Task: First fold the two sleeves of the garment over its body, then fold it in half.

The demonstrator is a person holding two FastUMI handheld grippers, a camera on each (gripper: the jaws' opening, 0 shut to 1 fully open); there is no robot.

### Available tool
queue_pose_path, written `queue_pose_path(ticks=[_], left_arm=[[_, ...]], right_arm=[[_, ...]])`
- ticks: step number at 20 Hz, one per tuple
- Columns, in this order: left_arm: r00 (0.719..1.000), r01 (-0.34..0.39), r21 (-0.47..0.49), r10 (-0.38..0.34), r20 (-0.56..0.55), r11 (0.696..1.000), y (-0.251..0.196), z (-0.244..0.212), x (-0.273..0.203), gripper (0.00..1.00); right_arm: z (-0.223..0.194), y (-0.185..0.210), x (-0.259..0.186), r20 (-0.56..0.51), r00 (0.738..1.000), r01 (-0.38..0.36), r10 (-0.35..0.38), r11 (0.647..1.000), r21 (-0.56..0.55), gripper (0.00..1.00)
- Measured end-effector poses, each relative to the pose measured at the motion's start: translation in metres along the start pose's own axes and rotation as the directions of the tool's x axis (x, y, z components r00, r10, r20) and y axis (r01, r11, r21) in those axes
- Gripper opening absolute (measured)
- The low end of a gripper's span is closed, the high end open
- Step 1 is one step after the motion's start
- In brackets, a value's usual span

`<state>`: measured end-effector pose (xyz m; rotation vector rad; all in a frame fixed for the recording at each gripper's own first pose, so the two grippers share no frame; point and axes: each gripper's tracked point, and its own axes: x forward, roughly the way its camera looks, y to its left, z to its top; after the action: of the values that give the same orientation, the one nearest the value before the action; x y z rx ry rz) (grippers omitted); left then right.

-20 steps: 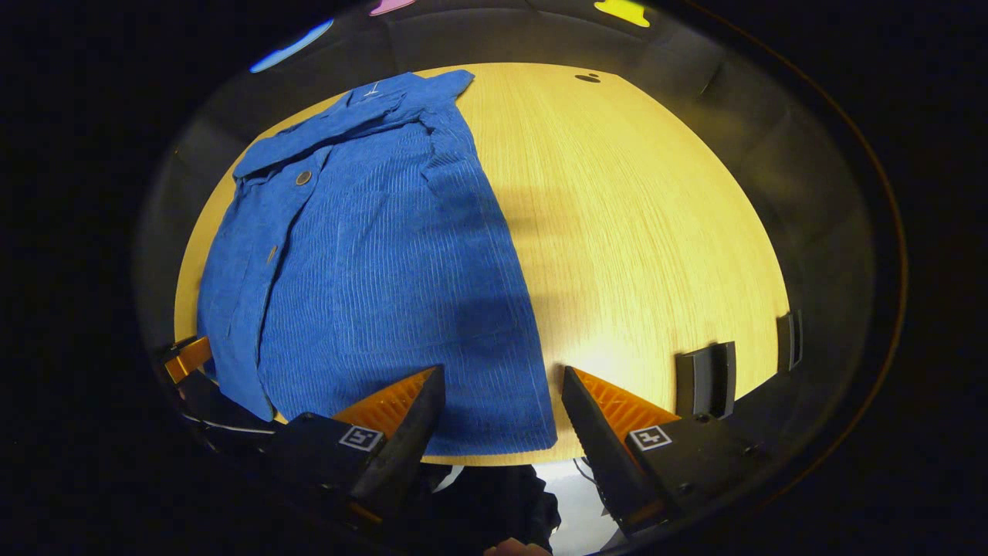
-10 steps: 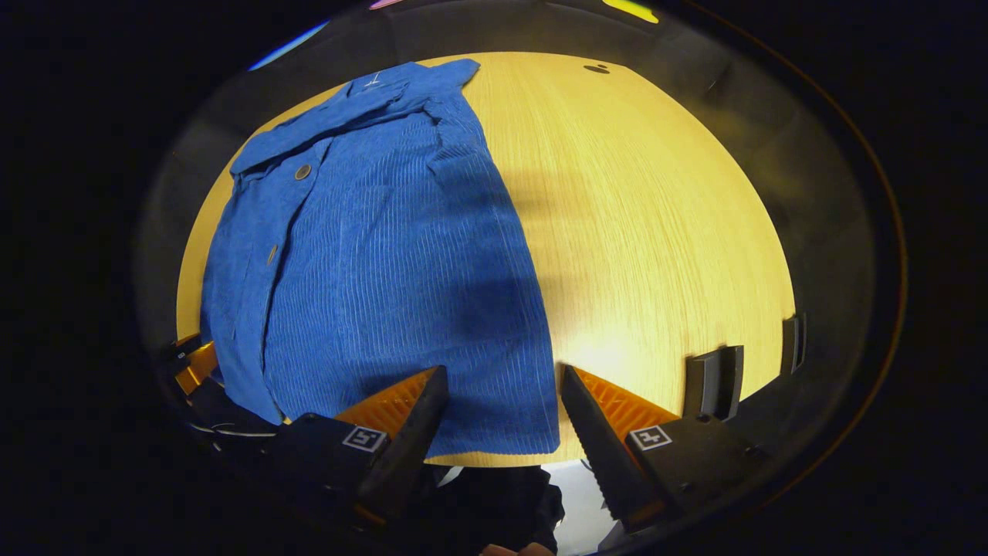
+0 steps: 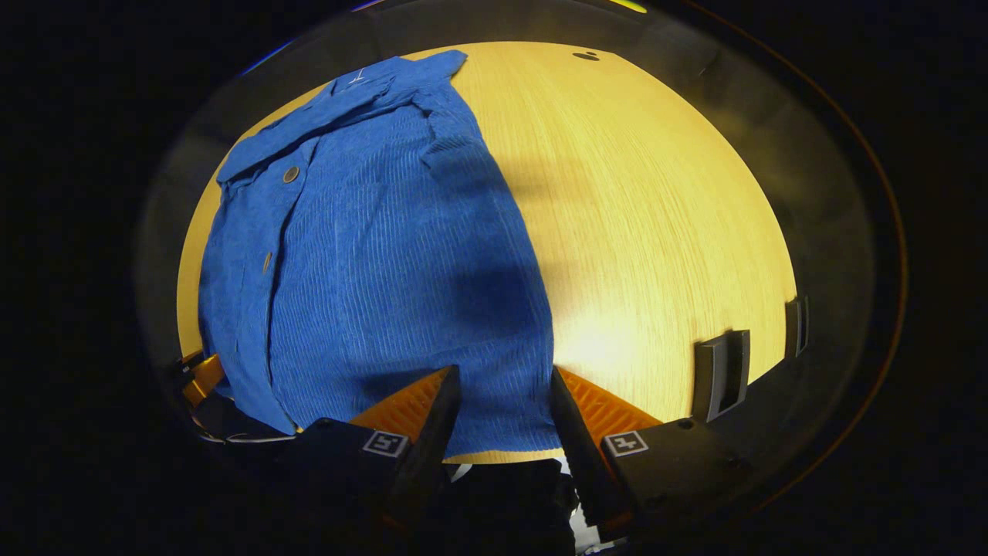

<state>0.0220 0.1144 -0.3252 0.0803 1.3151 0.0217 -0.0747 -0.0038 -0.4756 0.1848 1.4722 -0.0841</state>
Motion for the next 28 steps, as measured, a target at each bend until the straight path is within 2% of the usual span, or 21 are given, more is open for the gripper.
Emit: queue_pose_path(ticks=[1, 2, 3, 4, 7, 8, 11, 17, 22, 26, 28], left_arm=[[1.000, 0.021, -0.034, -0.020, 0.011, 0.999, -0.001, 0.001, 0.001, 0.48], [1.000, 0.029, -0.068, -0.029, 0.003, 0.997, -0.004, 0.003, 0.002, 0.27], [0.999, 0.042, -0.068, -0.043, -0.005, 0.997, -0.002, 0.003, 0.002, 0.06], [0.998, 0.055, -0.071, -0.056, -0.014, 0.996, -0.001, 0.003, 0.001, 0.06], [0.991, 0.120, -0.121, -0.126, -0.040, 0.985, -0.005, 0.005, -0.002, 0.00], [0.990, 0.133, -0.121, -0.138, -0.038, 0.984, -0.004, 0.005, -0.004, 0.00], [0.983, 0.183, -0.101, -0.183, 0.009, 0.978, -0.003, 0.011, -0.026, 0.00], [0.954, 0.290, -0.060, -0.283, 0.101, 0.955, -0.003, 0.042, -0.072, 0.00], [0.950, 0.264, 0.012, -0.262, 0.168, 0.964, 0.007, 0.084, -0.095, 0.00], [0.936, 0.273, 0.042, -0.276, 0.218, 0.961, 0.011, 0.127, -0.115, 0.00], [0.935, 0.266, 0.023, -0.264, 0.235, 0.964, 0.020, 0.149, -0.123, 0.00]], right_arm=[[-0.002, 0.005, 0.004, 0.008, 1.000, -0.004, 0.004, 1.000, 0.003, 0.66], [-0.002, 0.010, 0.005, 0.019, 1.000, -0.017, 0.017, 1.000, -0.007, 0.49], [-0.003, 0.013, 0.005, 0.016, 1.000, -0.013, 0.014, 1.000, -0.023, 0.27], [-0.002, 0.014, 0.005, 0.016, 1.000, -0.007, 0.008, 0.999, -0.037, 0.16], [-0.003, 0.023, 0.006, -0.012, 0.998, -0.069, 0.069, 0.998, 0.003, 0.16], [-0.005, 0.025, 0.002, -0.036, 0.996, -0.076, 0.076, 0.997, 0.009, 0.02], [0.000, 0.035, -0.011, -0.016, 0.992, -0.125, 0.125, 0.992, 0.029, 0.03], [0.041, 0.061, -0.063, 0.082, 0.973, -0.222, 0.217, 0.973, 0.067, 0.02], [0.089, 0.085, -0.108, 0.181, 0.952, -0.254, 0.248, 0.967, 0.008, 0.02], [0.136, 0.097, -0.126, 0.234, 0.941, -0.239, 0.244, 0.970, -0.050, 0.02], [0.169, 0.100, -0.131, 0.262, 0.936, -0.223, 0.235, 0.972, -0.075, 0.02]])
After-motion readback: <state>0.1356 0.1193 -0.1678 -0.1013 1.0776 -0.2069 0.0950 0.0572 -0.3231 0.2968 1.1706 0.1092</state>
